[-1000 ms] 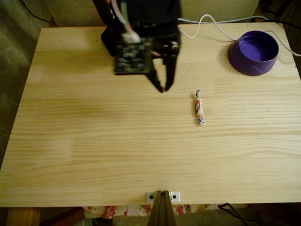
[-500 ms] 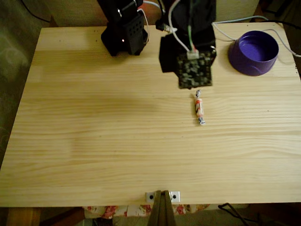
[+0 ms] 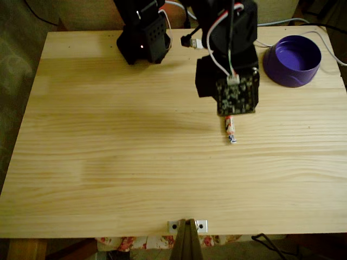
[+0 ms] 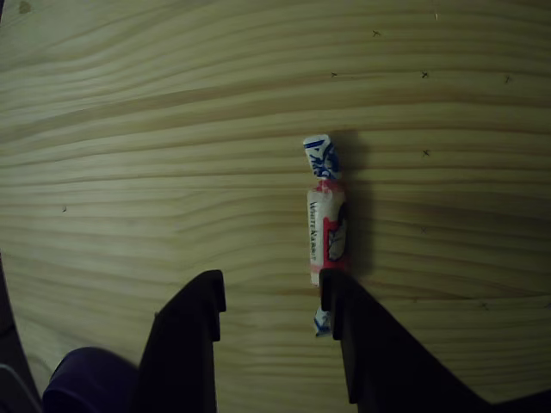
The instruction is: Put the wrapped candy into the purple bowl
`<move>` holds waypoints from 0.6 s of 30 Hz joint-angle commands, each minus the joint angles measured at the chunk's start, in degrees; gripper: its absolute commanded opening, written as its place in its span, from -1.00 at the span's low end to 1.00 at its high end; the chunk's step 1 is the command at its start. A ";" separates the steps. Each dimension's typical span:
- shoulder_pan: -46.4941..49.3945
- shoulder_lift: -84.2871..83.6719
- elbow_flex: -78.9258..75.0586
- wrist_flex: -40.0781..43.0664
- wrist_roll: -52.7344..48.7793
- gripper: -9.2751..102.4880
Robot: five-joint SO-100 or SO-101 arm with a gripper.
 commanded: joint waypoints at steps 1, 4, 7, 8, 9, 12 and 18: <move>0.00 -1.76 -4.22 -0.97 0.09 -0.45; 0.35 -3.96 -4.48 -0.97 -0.88 -0.45; 1.49 -5.71 -4.83 -1.05 -1.67 -0.44; 1.67 -6.24 -5.01 -1.23 -1.93 -0.44; 1.85 -6.86 -5.19 -1.41 -2.11 -0.44; 2.37 -8.61 -6.15 -1.76 -2.64 -0.44; 2.99 -11.43 -8.61 -1.85 -3.69 -0.43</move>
